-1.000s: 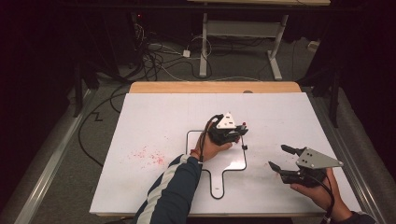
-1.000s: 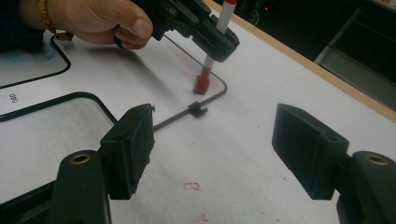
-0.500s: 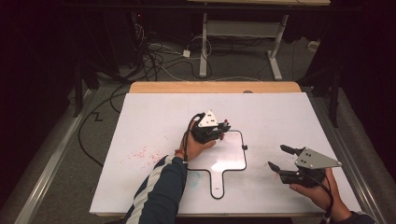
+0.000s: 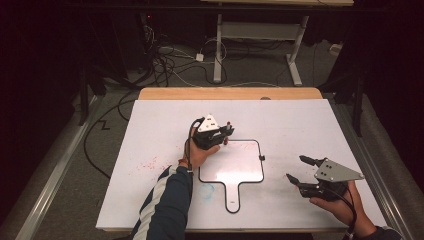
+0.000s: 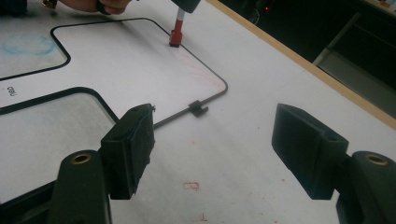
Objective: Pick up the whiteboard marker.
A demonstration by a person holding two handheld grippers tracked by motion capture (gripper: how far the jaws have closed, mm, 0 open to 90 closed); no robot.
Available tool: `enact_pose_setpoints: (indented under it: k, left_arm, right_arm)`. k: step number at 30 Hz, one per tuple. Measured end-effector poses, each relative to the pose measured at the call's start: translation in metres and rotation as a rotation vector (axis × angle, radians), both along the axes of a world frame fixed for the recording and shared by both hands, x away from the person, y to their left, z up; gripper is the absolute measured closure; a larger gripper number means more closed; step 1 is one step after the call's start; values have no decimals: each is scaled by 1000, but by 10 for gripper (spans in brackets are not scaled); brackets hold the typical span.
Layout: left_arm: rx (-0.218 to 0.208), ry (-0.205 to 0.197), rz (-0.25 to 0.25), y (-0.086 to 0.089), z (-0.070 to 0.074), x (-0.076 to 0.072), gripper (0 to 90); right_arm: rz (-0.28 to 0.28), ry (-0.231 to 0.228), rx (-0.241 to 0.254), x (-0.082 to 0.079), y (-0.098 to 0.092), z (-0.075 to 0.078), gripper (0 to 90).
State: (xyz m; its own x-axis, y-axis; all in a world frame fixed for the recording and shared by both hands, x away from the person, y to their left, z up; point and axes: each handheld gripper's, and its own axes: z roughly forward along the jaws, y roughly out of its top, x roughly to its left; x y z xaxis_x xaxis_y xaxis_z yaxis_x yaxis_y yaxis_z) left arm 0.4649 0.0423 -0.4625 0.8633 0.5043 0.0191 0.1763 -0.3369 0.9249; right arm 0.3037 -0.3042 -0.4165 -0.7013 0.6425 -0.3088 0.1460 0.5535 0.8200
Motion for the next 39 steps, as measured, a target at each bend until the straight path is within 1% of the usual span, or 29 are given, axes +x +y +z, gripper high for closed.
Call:
enact_pose_setpoints:
  k: [5, 11, 14, 16, 18, 21, 23, 26, 29, 31, 32, 34, 36, 39]
  left_arm:
    - [34, -13, -71, -33, 4, -3, 789]
    - [47, -23, -155, -72, 7, -9, 789]
    - [52, -25, -184, -85, 8, -11, 789]
    - [61, -31, -193, -90, 8, -12, 789]
    - [66, -31, -196, -88, 9, -11, 789]
    - [74, -24, -163, -76, 10, -8, 789]
    - [83, -21, -145, -63, 10, -7, 789]
    - [85, -15, -107, -37, 9, -6, 789]
    - [64, -5, -57, -11, 6, -4, 789]
    - [45, 4, -25, 1, 5, -1, 789]
    - [36, 9, -18, 3, 4, 0, 789]
    - [26, 11, -16, 3, 3, 2, 789]
    - [31, 4, -21, -4, 4, 4, 790]
    - [36, 4, -41, -19, 5, 7, 789]
  right_arm:
    - [0, -5, 2, 0, 0, 1, 308]
    - [4, -3, 1, 0, -1, 0, 309]
    - [5, -6, 3, 0, -2, 1, 310]
    - [3, -4, 3, 0, -2, 1, 309]
    - [5, -5, 1, -1, -3, 1, 309]
    - [1, -8, -1, -2, -3, 1, 309]
    - [1, -9, -2, -2, -3, 1, 309]
    - [-3, -11, 0, -3, -4, 2, 309]
    - [-6, -9, -5, -2, -3, 1, 309]
    - [-6, -8, -5, -2, -3, 1, 309]
    - [-5, -8, -7, -2, -2, 1, 309]
    - [-3, -10, -12, -2, 0, 2, 310]
    - [1, -8, -11, -2, 1, 2, 310]
    - [3, -7, -15, -2, 0, 1, 310]
